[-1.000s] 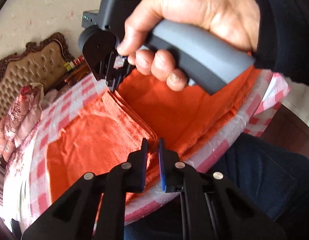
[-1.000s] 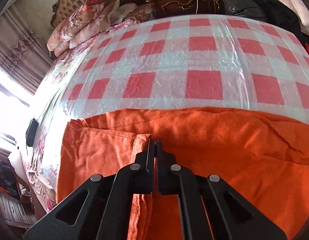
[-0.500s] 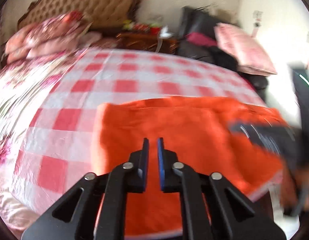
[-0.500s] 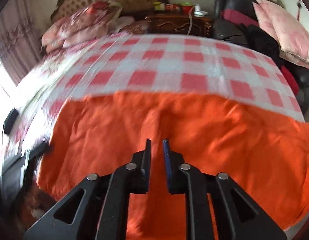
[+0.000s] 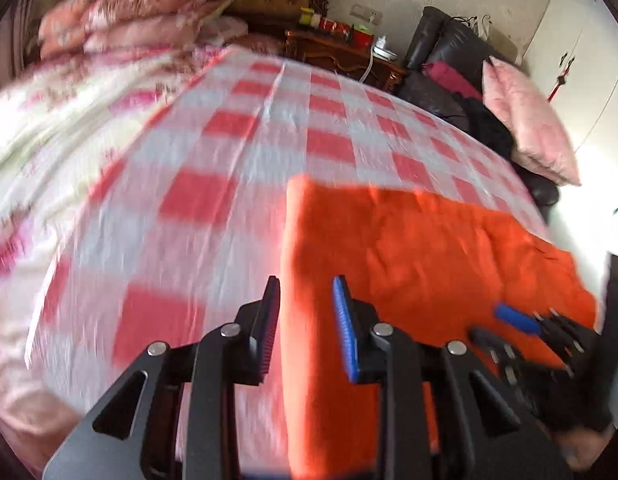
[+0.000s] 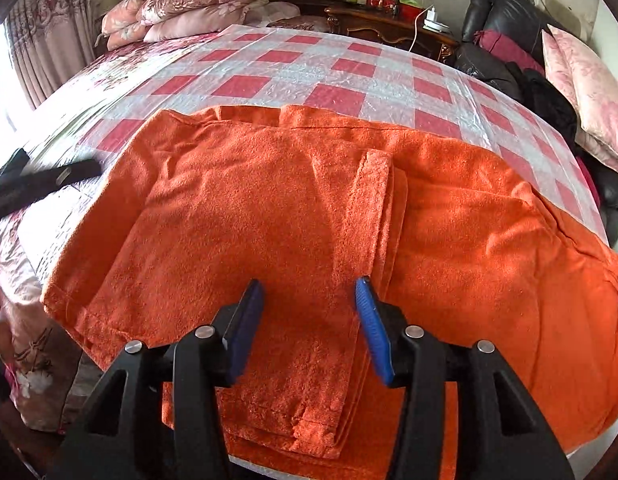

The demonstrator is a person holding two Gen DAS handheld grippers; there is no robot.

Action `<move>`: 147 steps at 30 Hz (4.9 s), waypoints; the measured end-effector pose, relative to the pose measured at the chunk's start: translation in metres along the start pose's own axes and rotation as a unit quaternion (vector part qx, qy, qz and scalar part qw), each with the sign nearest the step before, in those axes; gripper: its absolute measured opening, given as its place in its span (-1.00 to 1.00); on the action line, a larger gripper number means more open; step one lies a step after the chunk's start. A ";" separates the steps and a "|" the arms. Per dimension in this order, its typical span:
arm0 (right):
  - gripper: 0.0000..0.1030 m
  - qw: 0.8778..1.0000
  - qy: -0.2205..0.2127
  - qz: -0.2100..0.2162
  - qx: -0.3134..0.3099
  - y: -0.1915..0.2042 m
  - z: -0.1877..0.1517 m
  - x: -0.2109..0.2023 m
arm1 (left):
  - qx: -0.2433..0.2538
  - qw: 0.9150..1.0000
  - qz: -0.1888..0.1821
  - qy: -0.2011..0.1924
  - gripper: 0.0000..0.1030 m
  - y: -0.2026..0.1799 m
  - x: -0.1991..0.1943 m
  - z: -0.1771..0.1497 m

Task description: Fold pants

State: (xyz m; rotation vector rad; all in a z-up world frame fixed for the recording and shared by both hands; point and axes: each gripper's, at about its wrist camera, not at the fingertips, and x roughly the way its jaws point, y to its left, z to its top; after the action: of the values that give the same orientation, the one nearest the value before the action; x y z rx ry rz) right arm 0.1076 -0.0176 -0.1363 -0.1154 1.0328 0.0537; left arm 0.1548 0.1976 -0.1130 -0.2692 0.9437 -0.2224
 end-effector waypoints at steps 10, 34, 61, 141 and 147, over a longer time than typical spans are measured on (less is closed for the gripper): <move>-0.02 1.000 -0.002 -0.003 0.007 0.001 0.000 0.001 | -0.104 0.986 -0.119 0.050 -0.32 0.032 -0.014 -0.057; 0.00 1.000 -0.008 -0.004 0.002 0.001 -0.001 0.001 | -0.255 0.929 -0.251 0.095 -0.73 0.068 0.002 -0.080; 0.35 1.000 0.007 0.009 0.027 -0.013 -0.002 0.008 | -0.016 0.996 -0.089 0.015 -0.97 0.010 -0.014 -0.034; -0.17 0.967 0.175 0.102 -0.156 0.135 0.138 0.034 | 0.173 0.981 0.018 -0.083 -0.85 -0.102 -0.075 -0.044; -0.79 0.979 0.121 0.151 -0.065 0.059 0.148 -0.005 | 0.222 0.967 -0.024 -0.123 -0.85 -0.147 -0.093 -0.030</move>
State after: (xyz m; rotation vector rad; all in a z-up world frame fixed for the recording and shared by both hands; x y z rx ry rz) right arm 0.2262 0.0587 -0.0612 -0.0853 1.2839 0.3915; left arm 0.0676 0.0833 -0.0114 0.0941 0.6201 -0.4285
